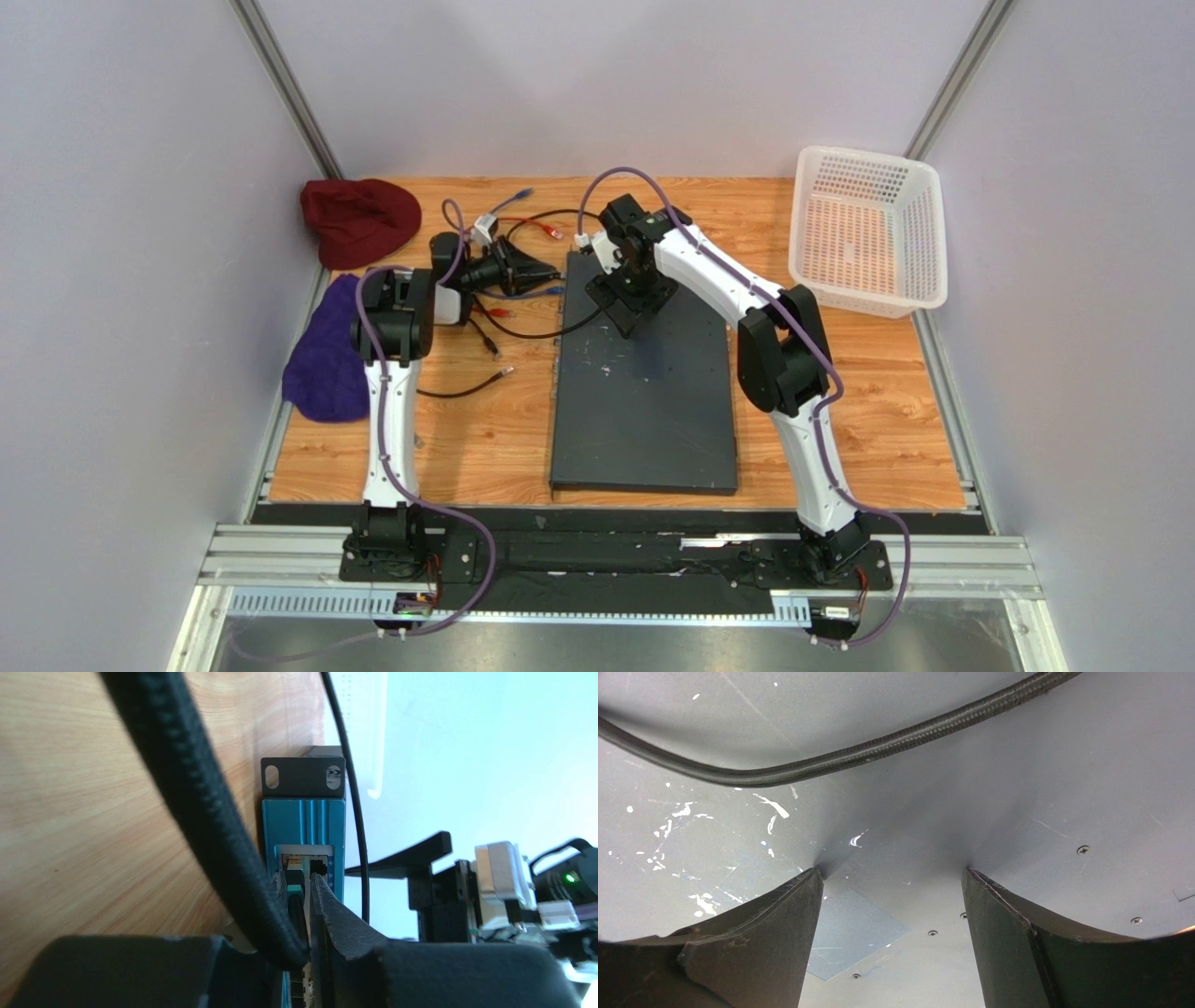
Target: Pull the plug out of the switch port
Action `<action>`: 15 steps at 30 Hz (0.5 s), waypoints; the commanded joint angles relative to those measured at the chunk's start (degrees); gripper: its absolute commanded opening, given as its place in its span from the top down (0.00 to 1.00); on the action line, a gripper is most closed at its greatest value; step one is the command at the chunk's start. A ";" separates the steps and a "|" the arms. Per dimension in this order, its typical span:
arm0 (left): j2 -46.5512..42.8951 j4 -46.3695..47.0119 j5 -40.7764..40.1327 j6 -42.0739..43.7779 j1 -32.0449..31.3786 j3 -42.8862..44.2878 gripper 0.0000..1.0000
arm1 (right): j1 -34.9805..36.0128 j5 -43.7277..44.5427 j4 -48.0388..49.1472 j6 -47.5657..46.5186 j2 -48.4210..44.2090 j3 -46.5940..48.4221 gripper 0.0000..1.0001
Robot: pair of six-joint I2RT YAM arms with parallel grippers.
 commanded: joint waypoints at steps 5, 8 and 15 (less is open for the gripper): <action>-5.67 -22.14 2.25 13.39 -1.91 -1.09 0.54 | 0.80 -0.22 0.58 0.01 -0.14 1.51 0.22; -5.76 -29.17 2.52 17.69 -3.14 1.72 0.53 | 0.80 -0.31 0.49 -0.08 0.04 1.51 0.22; -5.50 -51.14 0.94 31.16 -5.43 11.47 0.53 | 0.72 -0.22 0.66 -0.17 -0.14 1.25 0.22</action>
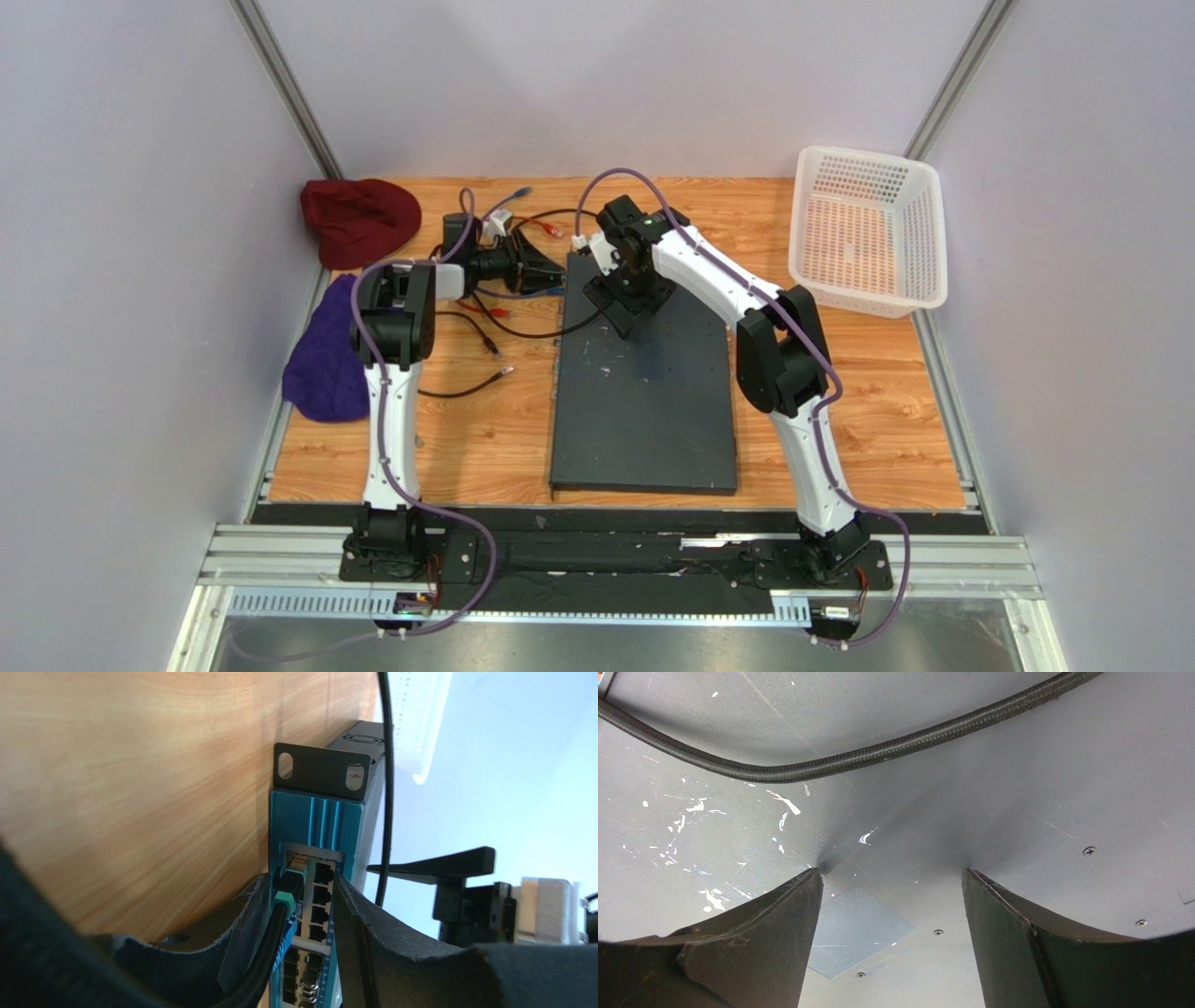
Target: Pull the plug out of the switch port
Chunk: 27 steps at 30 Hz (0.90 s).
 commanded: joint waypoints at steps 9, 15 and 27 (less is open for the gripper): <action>-1.13 -5.65 -0.21 4.54 -3.95 0.39 0.52 | 0.30 -0.13 0.66 -0.14 -0.16 1.16 0.22; 0.89 17.49 -1.26 -9.94 -3.95 -4.96 0.52 | 0.30 -0.13 0.49 -0.06 -0.16 0.90 0.22; 1.07 29.70 -8.91 -21.31 -5.18 -10.78 0.49 | 0.39 0.04 0.40 -0.14 -0.68 0.37 0.22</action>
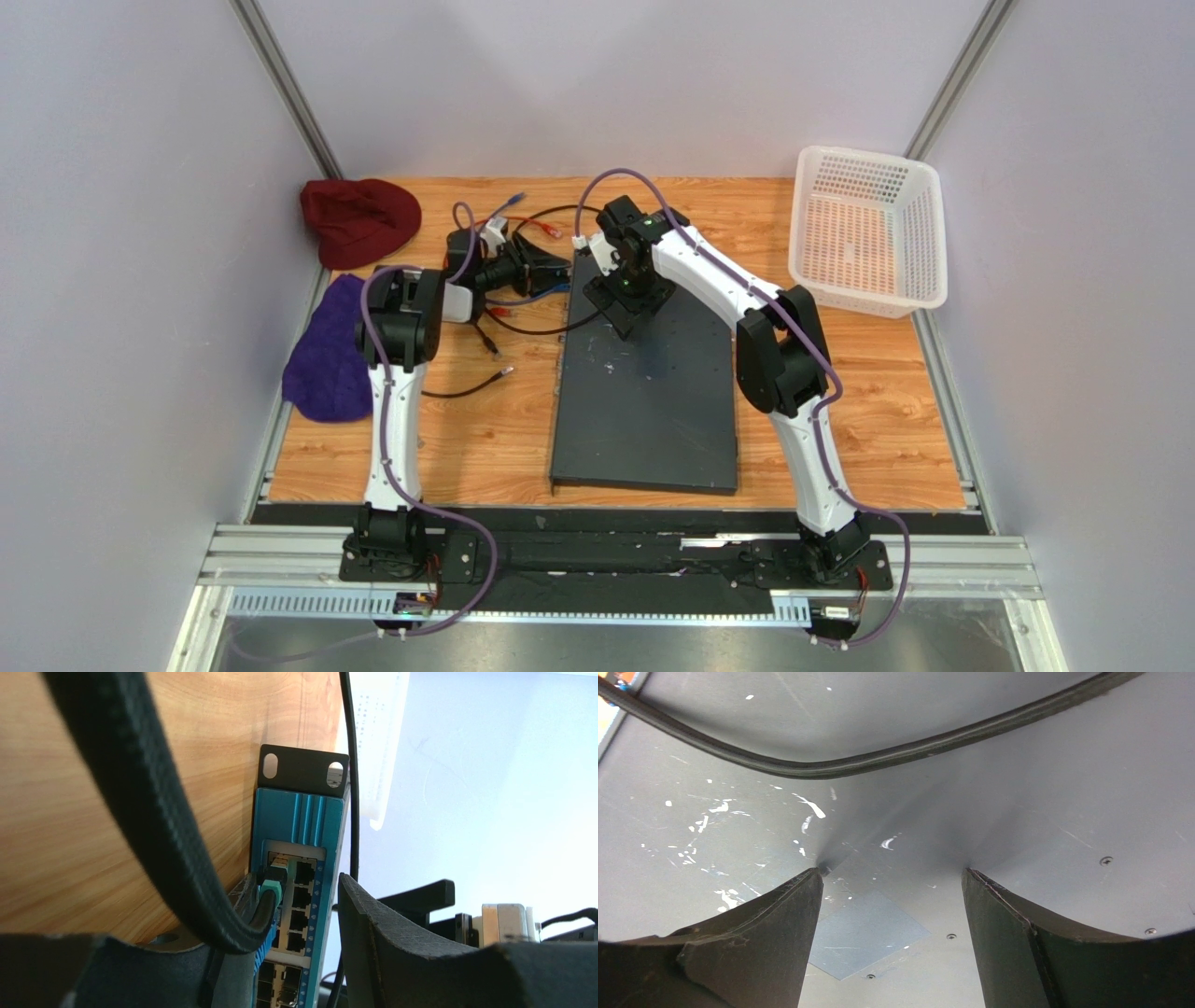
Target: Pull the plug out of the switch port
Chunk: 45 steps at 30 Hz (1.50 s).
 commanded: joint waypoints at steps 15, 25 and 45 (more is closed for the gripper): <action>-10.01 -24.85 -14.23 19.59 -4.62 -1.67 0.47 | 0.48 0.90 0.58 -1.22 -0.86 -0.33 0.22; -3.69 -14.75 -8.08 14.24 -6.20 1.58 0.46 | 0.39 0.72 0.75 -1.48 -1.03 -0.51 0.22; 9.68 13.38 0.45 -5.11 -8.22 9.49 0.67 | 0.56 0.72 0.40 -1.13 -0.86 -1.30 0.22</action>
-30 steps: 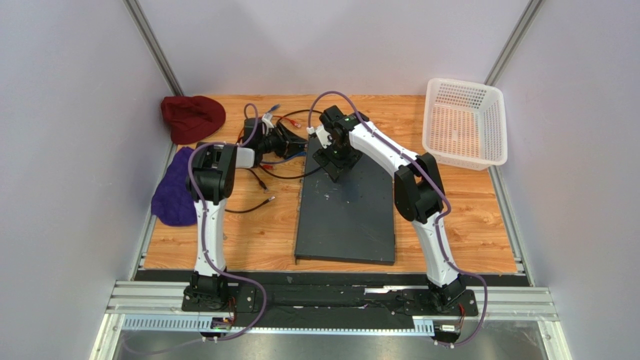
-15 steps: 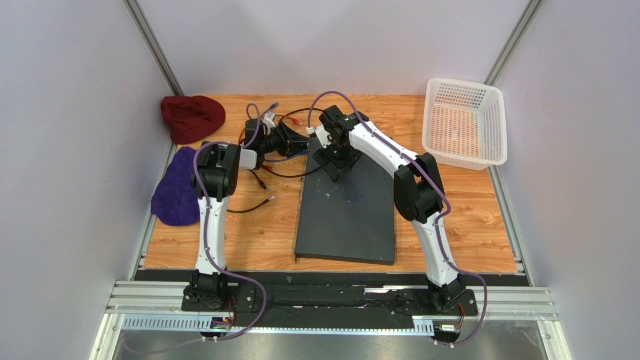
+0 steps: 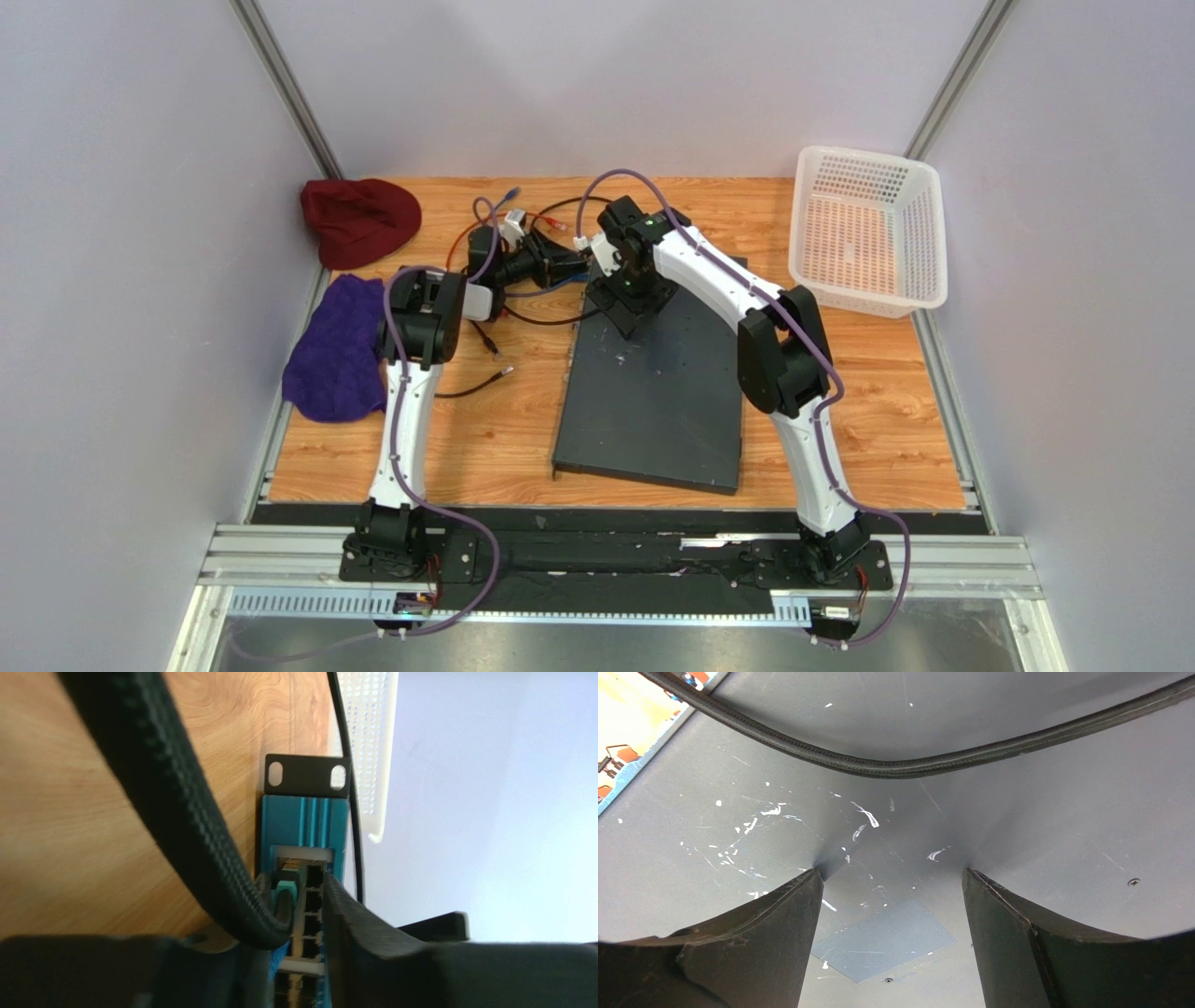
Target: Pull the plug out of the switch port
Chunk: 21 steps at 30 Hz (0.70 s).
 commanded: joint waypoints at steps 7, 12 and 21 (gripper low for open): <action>4.44 14.33 2.19 -2.12 -4.46 -0.06 0.90 | 0.50 -0.02 0.16 -0.57 -0.31 -0.43 0.21; 4.00 15.92 1.40 -1.77 -4.37 -1.29 1.00 | 0.50 0.07 0.16 -0.65 -0.22 -0.60 0.22; -1.19 16.55 1.12 1.03 0.54 -8.60 1.00 | 0.41 0.16 0.42 -1.18 -0.75 -1.48 0.21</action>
